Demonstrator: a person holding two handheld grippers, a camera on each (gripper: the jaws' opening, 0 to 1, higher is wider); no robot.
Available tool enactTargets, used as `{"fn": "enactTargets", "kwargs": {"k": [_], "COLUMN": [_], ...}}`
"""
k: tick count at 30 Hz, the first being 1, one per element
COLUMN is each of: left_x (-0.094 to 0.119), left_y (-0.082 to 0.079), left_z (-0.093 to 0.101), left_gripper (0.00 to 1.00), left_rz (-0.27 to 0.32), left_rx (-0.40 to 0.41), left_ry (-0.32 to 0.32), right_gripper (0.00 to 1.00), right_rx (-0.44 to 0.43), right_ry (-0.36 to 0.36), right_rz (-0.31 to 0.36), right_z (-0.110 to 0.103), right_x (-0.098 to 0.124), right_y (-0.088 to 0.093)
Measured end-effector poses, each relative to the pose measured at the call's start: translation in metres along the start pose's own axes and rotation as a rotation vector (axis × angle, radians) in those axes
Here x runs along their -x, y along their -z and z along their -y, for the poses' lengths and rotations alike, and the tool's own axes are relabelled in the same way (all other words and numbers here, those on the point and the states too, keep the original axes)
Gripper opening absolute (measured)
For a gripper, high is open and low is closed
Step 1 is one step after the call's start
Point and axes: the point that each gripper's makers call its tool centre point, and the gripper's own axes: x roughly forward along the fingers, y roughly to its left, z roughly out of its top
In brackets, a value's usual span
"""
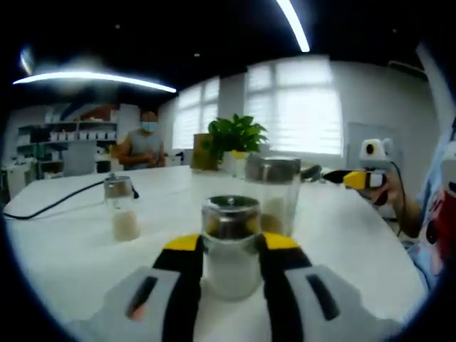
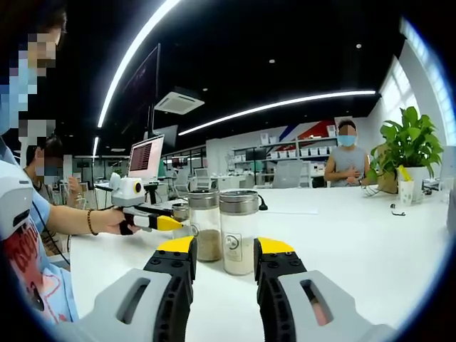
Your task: Rotate the seasoning bottle until the label or dispensing opening points toward the visible target arrow and the bottle remains upright within the marked orientation range
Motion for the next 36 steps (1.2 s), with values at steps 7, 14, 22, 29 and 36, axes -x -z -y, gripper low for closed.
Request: {"fn": "enactTargets", "kwargs": {"k": [7, 14, 22, 29, 36], "left_x": [-0.002, -0.002, -0.002, 0.013, 0.017], "left_y": [0.002, 0.001, 0.008, -0.013, -0.019], "left_z": [0.002, -0.001, -0.004, -0.021, -0.019], "left_gripper": [0.33, 0.33, 0.37, 0.68, 0.64], "left_rz": [0.003, 0.003, -0.027, -0.016, -0.013], "left_rx": [-0.039, -0.032, -0.050, -0.022, -0.036], "left_ry": [0.002, 0.002, 0.020, -0.185, -0.381], "right_gripper": [0.32, 0.32, 0.32, 0.32, 0.32], "right_rx": [0.018, 0.009, -0.006, -0.011, -0.018], "right_ry": [0.004, 0.006, 0.002, 0.017, 0.000], "right_rz": [-0.001, -0.005, -0.010, -0.022, -0.007], "right_z": [0.001, 0.001, 0.002, 0.007, 0.003], "right_x": [0.002, 0.000, 0.000, 0.001, 0.000], "right_y": [-0.003, -0.002, 0.002, 0.006, 0.004]}}
